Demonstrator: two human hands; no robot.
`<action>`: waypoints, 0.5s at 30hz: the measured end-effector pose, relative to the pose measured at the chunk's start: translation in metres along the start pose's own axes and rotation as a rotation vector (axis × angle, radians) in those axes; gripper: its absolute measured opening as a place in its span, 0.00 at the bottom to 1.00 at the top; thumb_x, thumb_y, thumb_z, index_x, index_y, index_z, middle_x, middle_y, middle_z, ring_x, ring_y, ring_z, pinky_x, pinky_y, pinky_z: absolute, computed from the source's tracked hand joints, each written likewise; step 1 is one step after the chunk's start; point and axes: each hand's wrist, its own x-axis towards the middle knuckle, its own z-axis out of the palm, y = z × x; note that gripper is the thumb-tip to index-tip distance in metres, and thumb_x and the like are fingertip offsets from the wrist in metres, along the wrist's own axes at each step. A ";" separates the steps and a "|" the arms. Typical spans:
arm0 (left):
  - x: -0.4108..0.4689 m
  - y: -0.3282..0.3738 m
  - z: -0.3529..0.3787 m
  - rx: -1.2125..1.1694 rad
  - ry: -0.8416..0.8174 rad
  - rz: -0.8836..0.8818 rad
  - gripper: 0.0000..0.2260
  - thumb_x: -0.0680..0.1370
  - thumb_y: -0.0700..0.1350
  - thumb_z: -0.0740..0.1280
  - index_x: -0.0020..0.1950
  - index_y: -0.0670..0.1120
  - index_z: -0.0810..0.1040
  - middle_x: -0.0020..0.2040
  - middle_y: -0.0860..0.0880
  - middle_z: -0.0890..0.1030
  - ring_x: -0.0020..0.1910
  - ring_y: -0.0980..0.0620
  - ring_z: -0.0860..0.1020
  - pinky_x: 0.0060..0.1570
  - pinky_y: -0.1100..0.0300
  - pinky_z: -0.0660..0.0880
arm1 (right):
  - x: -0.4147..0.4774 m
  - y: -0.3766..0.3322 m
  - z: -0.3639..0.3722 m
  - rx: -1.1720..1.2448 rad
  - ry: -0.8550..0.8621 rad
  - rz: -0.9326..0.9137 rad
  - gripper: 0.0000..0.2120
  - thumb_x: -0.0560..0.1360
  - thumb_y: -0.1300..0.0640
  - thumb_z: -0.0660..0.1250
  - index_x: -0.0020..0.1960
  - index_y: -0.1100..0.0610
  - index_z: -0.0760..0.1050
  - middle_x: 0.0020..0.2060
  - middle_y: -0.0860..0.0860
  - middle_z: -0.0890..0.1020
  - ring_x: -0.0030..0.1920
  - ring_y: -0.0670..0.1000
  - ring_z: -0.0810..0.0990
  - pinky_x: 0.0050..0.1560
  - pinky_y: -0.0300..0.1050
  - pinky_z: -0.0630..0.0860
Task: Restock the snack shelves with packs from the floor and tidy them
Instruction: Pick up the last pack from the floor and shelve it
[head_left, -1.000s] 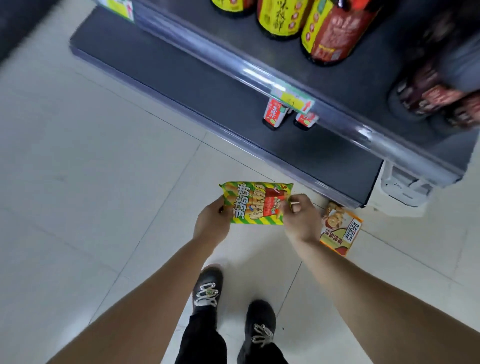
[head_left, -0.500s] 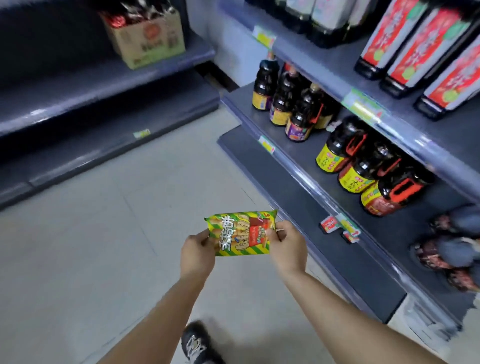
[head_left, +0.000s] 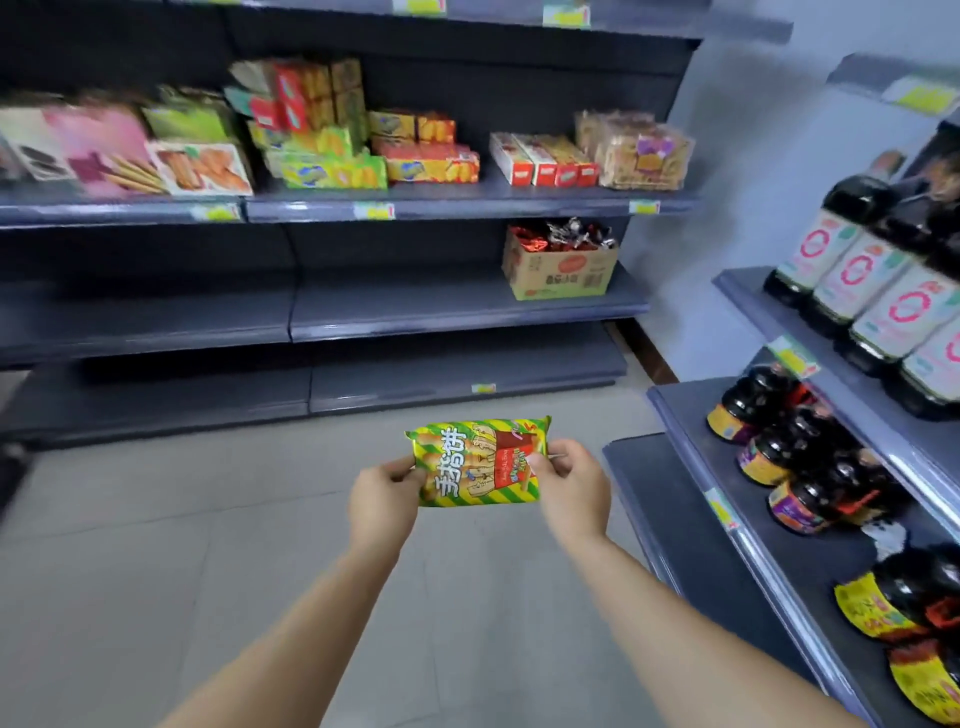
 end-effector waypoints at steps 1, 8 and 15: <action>0.009 0.006 -0.014 -0.019 0.027 0.000 0.09 0.77 0.39 0.64 0.41 0.45 0.82 0.32 0.49 0.78 0.32 0.51 0.69 0.32 0.60 0.64 | 0.004 -0.016 0.011 0.001 -0.013 -0.023 0.03 0.76 0.55 0.68 0.45 0.52 0.75 0.37 0.44 0.79 0.40 0.47 0.79 0.33 0.36 0.68; 0.067 0.042 -0.105 -0.080 0.232 0.027 0.13 0.76 0.39 0.65 0.34 0.50 0.80 0.35 0.48 0.79 0.34 0.51 0.71 0.36 0.59 0.66 | 0.033 -0.115 0.089 0.051 -0.138 -0.150 0.04 0.74 0.55 0.70 0.44 0.54 0.77 0.38 0.46 0.82 0.41 0.48 0.81 0.41 0.43 0.74; 0.131 0.077 -0.182 -0.055 0.407 0.043 0.10 0.76 0.38 0.62 0.37 0.42 0.80 0.29 0.50 0.71 0.31 0.50 0.64 0.31 0.60 0.60 | 0.069 -0.206 0.167 0.101 -0.278 -0.231 0.04 0.72 0.55 0.70 0.40 0.53 0.77 0.34 0.45 0.82 0.39 0.48 0.80 0.41 0.44 0.73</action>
